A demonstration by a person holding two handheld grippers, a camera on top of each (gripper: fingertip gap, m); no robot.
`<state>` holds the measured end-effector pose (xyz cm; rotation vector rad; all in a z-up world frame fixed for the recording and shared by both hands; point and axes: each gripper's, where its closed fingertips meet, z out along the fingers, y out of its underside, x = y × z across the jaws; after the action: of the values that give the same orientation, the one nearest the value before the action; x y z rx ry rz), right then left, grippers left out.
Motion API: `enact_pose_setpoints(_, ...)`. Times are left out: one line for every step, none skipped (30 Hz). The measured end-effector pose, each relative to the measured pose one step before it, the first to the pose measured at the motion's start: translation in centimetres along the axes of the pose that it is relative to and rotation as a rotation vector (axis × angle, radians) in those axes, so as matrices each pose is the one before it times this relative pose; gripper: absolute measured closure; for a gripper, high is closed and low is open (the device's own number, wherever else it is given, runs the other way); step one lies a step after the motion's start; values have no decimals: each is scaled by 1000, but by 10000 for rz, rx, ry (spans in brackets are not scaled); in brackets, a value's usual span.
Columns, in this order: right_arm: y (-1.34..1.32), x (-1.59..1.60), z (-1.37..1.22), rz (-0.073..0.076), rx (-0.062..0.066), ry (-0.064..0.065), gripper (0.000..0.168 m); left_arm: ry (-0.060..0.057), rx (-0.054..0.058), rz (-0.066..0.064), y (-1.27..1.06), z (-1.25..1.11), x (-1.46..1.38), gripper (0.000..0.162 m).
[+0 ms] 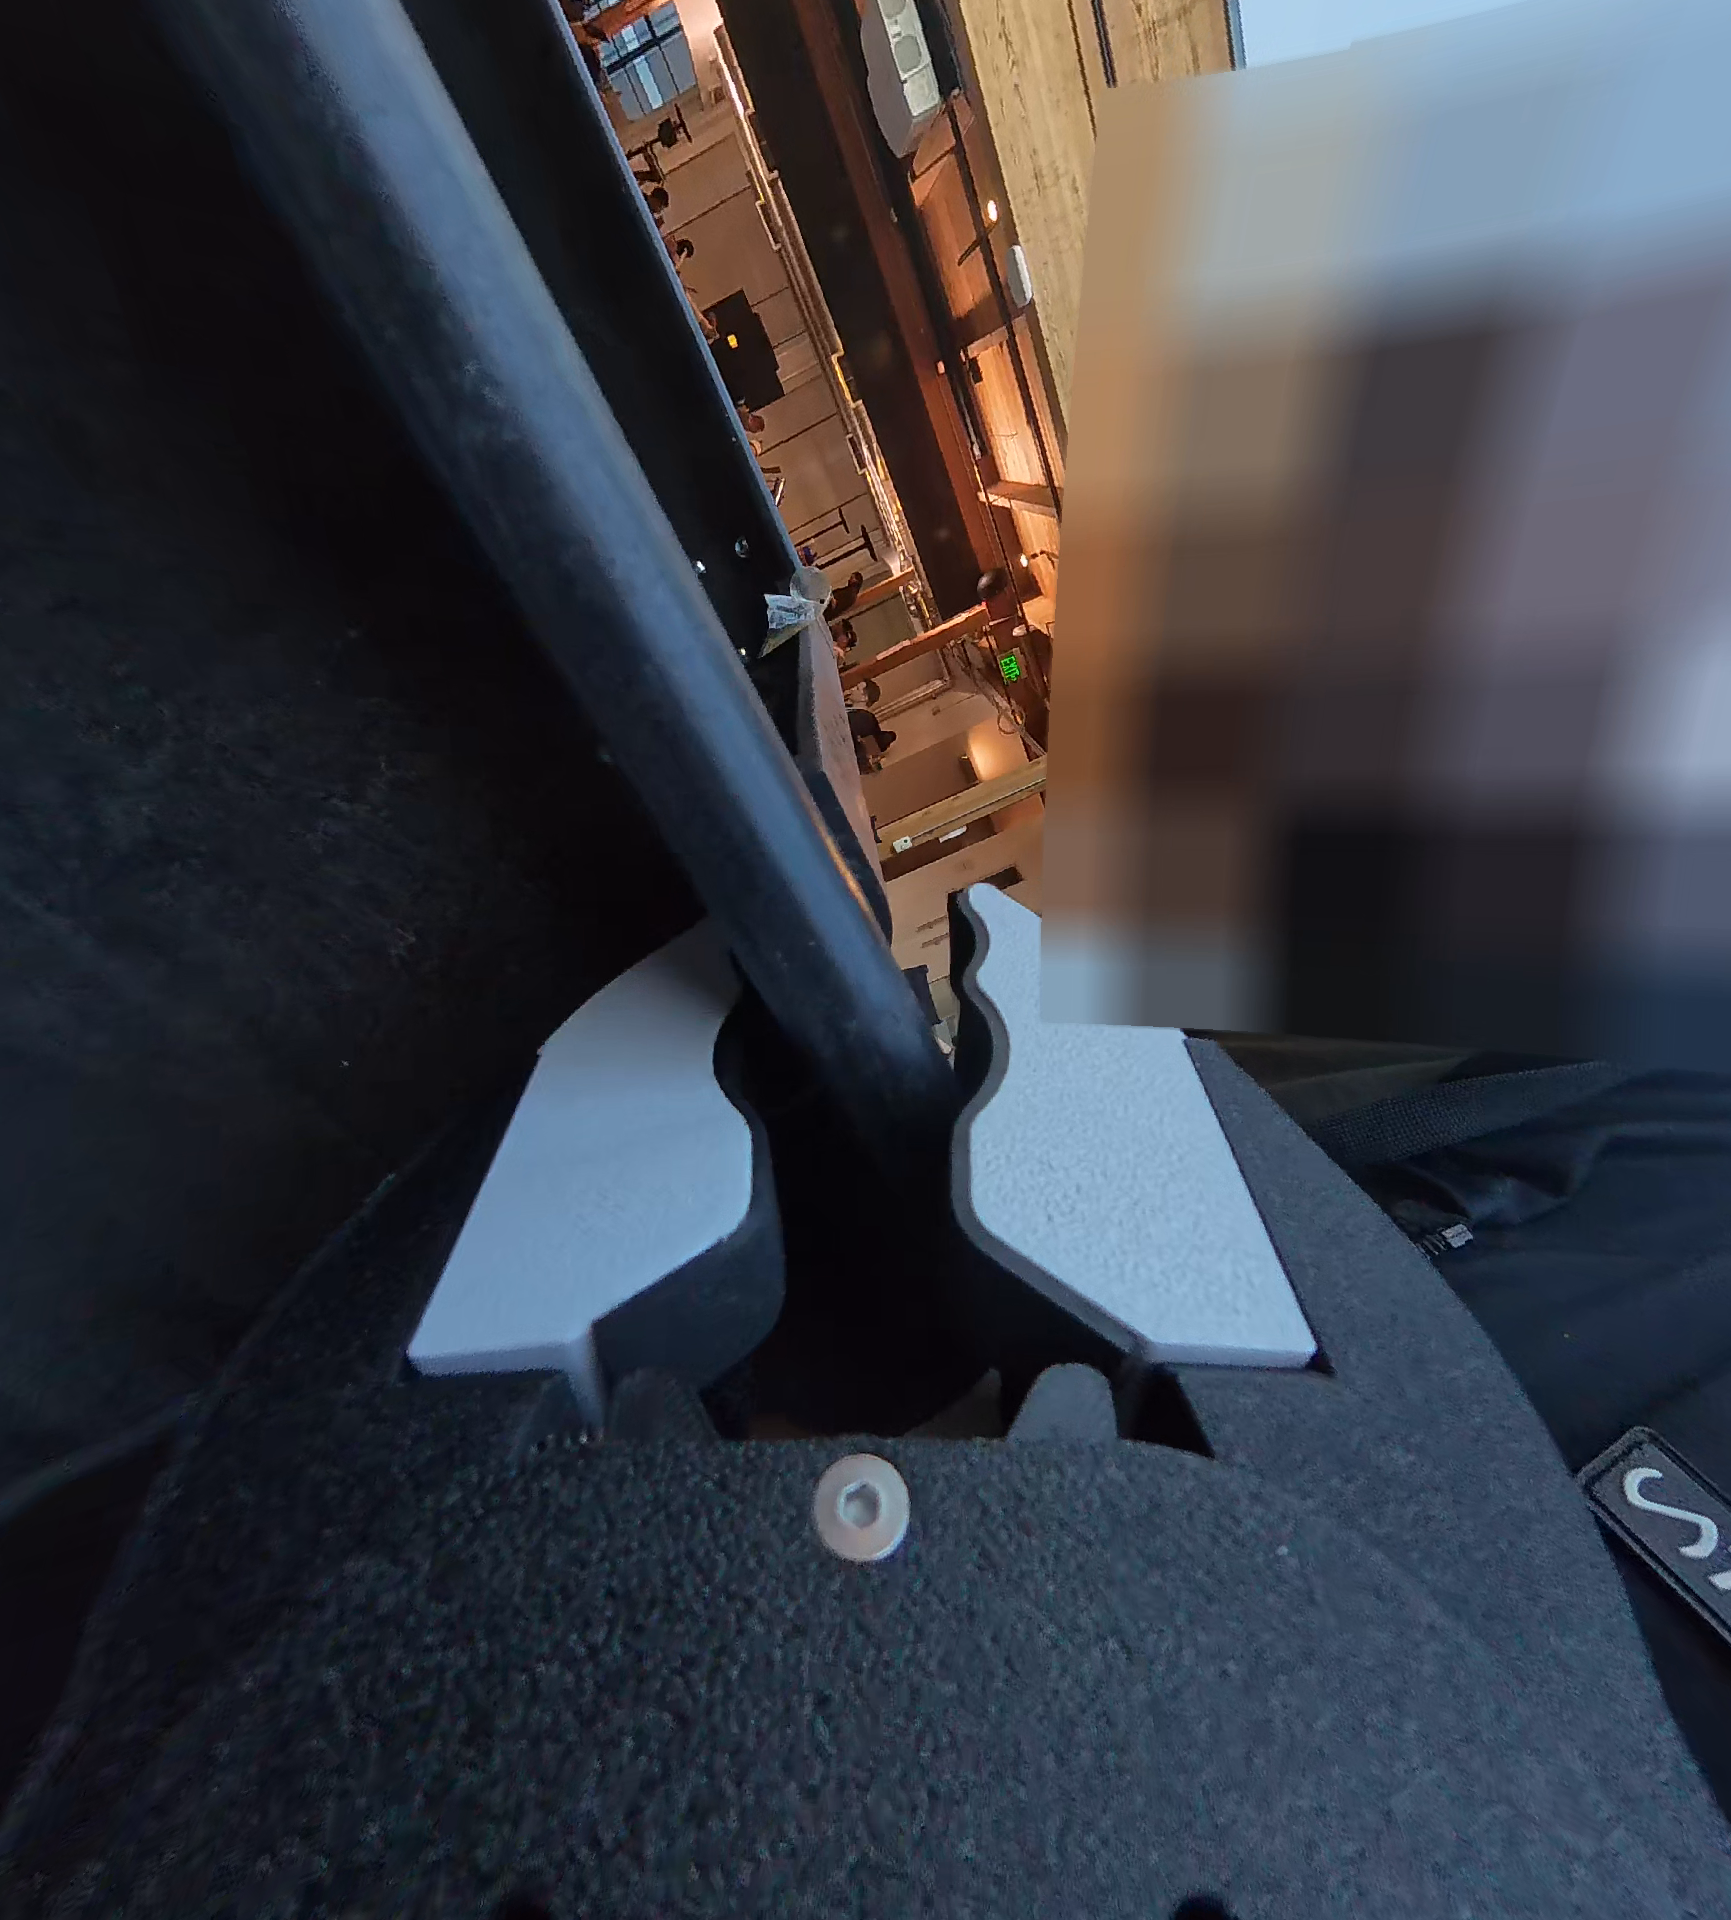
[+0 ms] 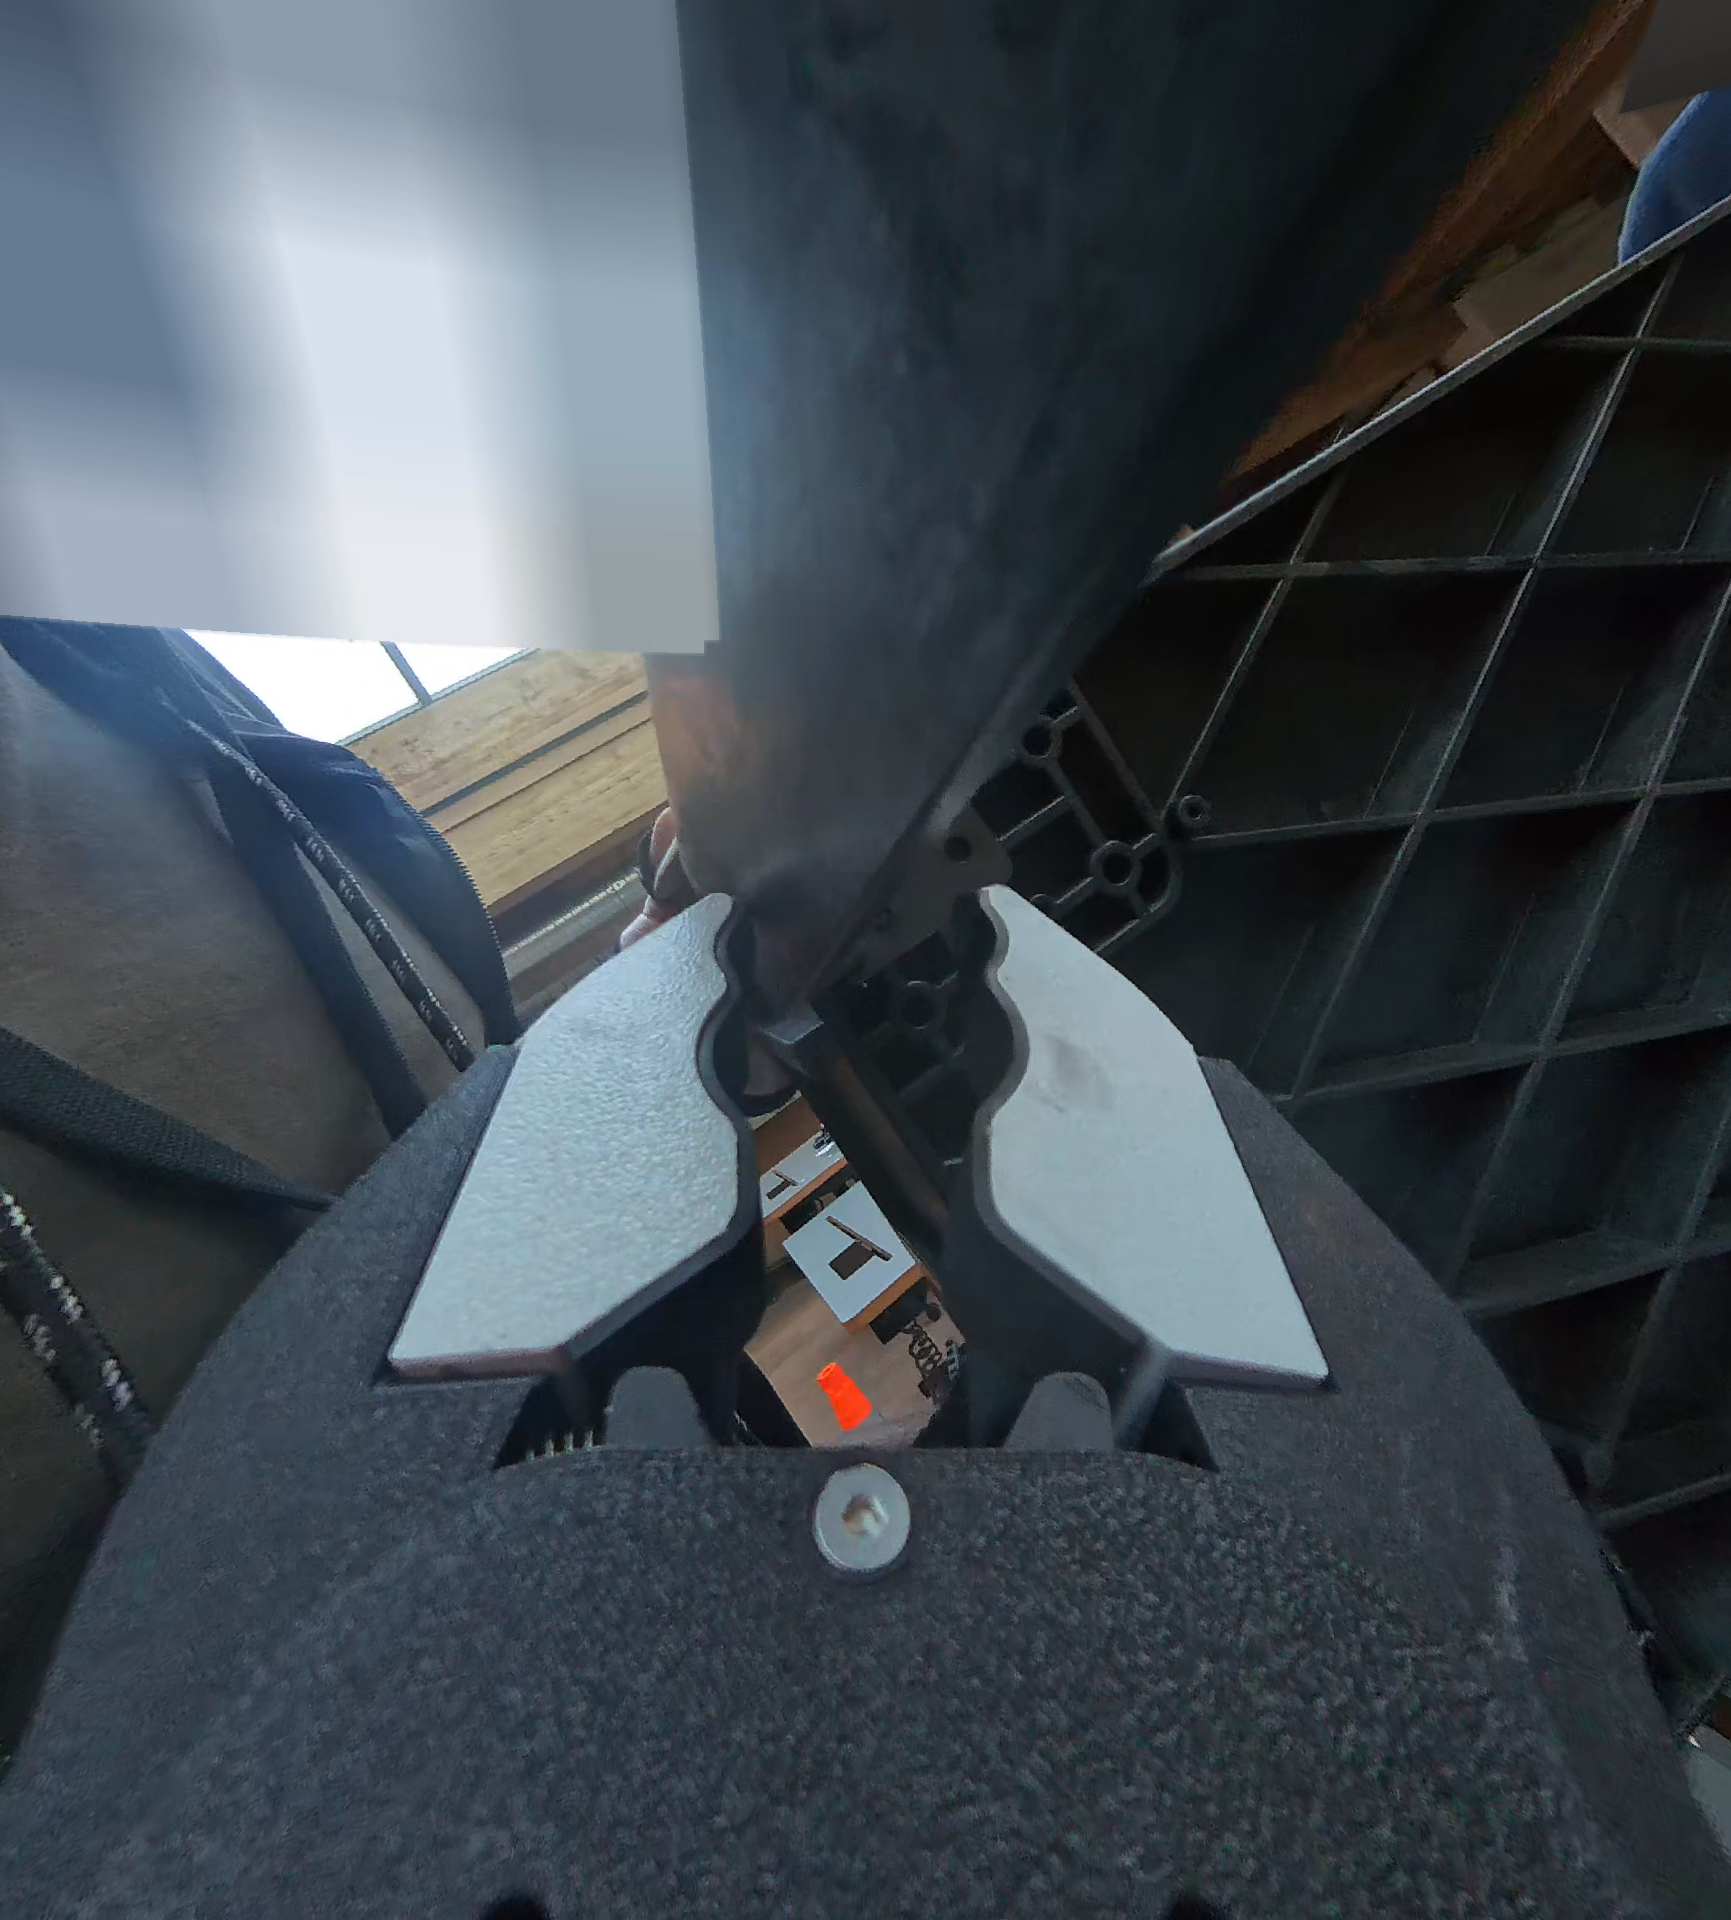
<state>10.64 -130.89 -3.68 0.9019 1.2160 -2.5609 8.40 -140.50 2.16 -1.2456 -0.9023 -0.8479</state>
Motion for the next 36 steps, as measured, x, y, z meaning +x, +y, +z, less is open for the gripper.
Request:
enact_pose_setpoints(-45,-53,-16,5,29,-22,127,18,25,-8,-17,-66,1,130)
enact_pose_setpoints(-2,-13,-26,2,5,-13,127,14,42,-4,-31,-86,-11,130)
enact_pose_setpoints(23,-15,-44,4,-7,-11,127,13,46,-9,-39,-103,-7,130)
enact_pose_setpoints(29,-28,-50,9,-3,-18,126,18,46,-7,-39,-93,-3,130)
enact_pose_setpoints(24,-48,-36,10,-2,-17,126,22,52,-4,-36,-111,-4,130)
enact_pose_setpoints(18,-41,-32,-3,-4,-3,126,13,34,-11,-18,-92,6,130)
enact_pose_setpoints(19,-36,-24,-14,-3,17,126,-6,17,13,5,-83,-5,130)
enact_pose_setpoints(11,-4,-15,-7,-4,33,126,-11,6,31,-7,-116,1,130)
enact_pose_setpoints(-15,-11,3,-4,8,27,127,-6,0,29,22,-123,7,130)
enact_pose_setpoints(-43,-28,7,-8,25,11,127,-7,-6,24,20,-137,6,130)
enact_pose_setpoints(-28,-1,-1,-6,22,7,127,7,0,5,15,-134,6,130)
enact_pose_setpoints(14,2,9,8,13,5,127,9,17,13,2,-123,8,130)
enact_pose_setpoints(27,0,3,24,12,-14,127,6,15,11,13,-126,9,130)
enact_pose_setpoints(25,-28,0,26,14,-17,127,13,18,7,4,-123,9,130)
enact_pose_setpoints(26,-3,-15,19,16,-2,126,9,8,11,17,-100,8,130)
enact_pose_setpoints(0,-21,-25,16,21,3,126,-19,-5,44,14,-104,-6,130)
enact_pose_setpoints(-21,-35,-19,19,20,-4,127,-15,-9,33,3,-95,-3,130)
enact_pose_setpoints(5,-44,-24,8,3,-6,127,-15,-15,34,25,-71,-1,130)
enact_pose_setpoints(8,-30,-22,-13,-9,3,127,-17,-24,44,28,-35,-7,130)
enact_pose_setpoints(8,-22,-37,-16,-6,8,127,-13,-25,40,35,-6,-1,130)
enact_pose_setpoints(2,-16,-31,-4,-5,13,126,-28,-47,45,38,23,-8,130)
enact_pose_setpoints(16,-30,-22,-1,1,18,126,-50,-61,99,42,37,-17,130)
enact_pose_setpoints(2,-34,-30,-3,14,14,127,-43,-76,106,43,38,-24,130)
enact_pose_setpoints(20,-33,-48,13,23,12,127,-48,-95,111,58,34,-16,130)
enact_pose_setpoints(14,-55,-73,40,37,-10,126,-49,-77,119,39,25,-17,130)
enact_pose_setpoints(3,-92,-99,53,55,-35,126,5,-28,53,21,13,3,129)
enact_pose_setpoints(23,-102,-118,55,48,-23,125,63,29,-15,-4,-25,23,129)
enact_pose_setpoints(74,-75,-111,38,13,10,125,75,55,-31,-17,-20,30,128)
enact_pose_setpoints(99,-45,-84,10,-16,54,125,74,56,-34,-20,10,38,128)
enact_pose_setpoints(78,-5,-56,10,-7,88,125,73,35,-40,-9,6,31,128)
enact_pose_setpoints(-9,-10,-45,39,30,79,126,53,26,-13,-18,-6,21,127)
enact_pose_setpoints(-59,-34,-10,64,61,44,127,36,32,-6,-6,-25,19,127)
enact_pose_setpoints(-82,-53,12,64,65,17,129,49,38,-23,-14,-21,25,127)
enact_pose_setpoints(-44,-33,6,55,39,11,129,56,42,-48,-10,-22,35,127)
enact_pose_setpoints(34,8,-7,51,6,22,129,37,38,-29,-4,-14,18,126)
enact_pose_setpoints(73,30,-23,55,-7,38,129,15,17,12,6,-12,18,126)
